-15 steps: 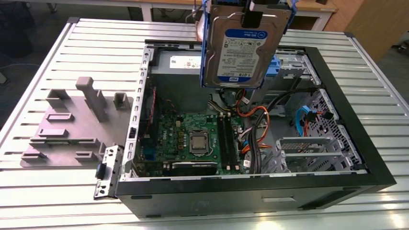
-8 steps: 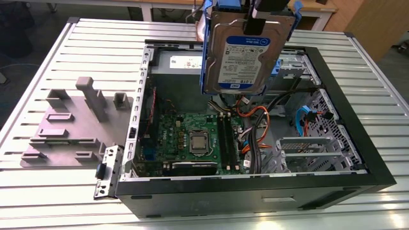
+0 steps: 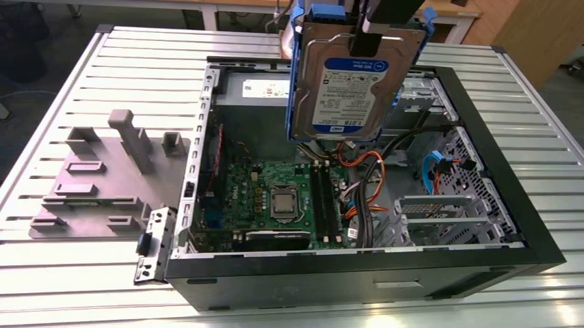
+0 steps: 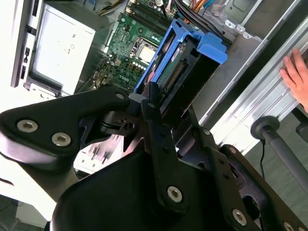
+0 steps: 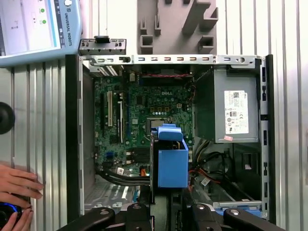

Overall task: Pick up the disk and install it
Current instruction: 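Pick up the disk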

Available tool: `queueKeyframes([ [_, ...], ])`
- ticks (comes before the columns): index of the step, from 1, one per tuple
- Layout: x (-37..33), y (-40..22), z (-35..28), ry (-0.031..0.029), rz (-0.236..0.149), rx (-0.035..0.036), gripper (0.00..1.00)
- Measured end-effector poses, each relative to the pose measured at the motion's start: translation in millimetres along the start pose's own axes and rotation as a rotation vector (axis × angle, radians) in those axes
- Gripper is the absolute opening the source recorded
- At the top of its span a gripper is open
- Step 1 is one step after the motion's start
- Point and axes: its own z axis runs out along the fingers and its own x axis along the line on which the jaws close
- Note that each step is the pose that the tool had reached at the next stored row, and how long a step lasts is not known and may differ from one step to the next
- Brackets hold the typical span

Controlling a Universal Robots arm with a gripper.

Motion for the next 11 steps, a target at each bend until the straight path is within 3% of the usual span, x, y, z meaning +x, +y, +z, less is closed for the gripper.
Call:
queueKeyframes([
  [11, 8.6, -0.3, -0.3, -0.0001, 0.000, 0.0000, 0.35],
])
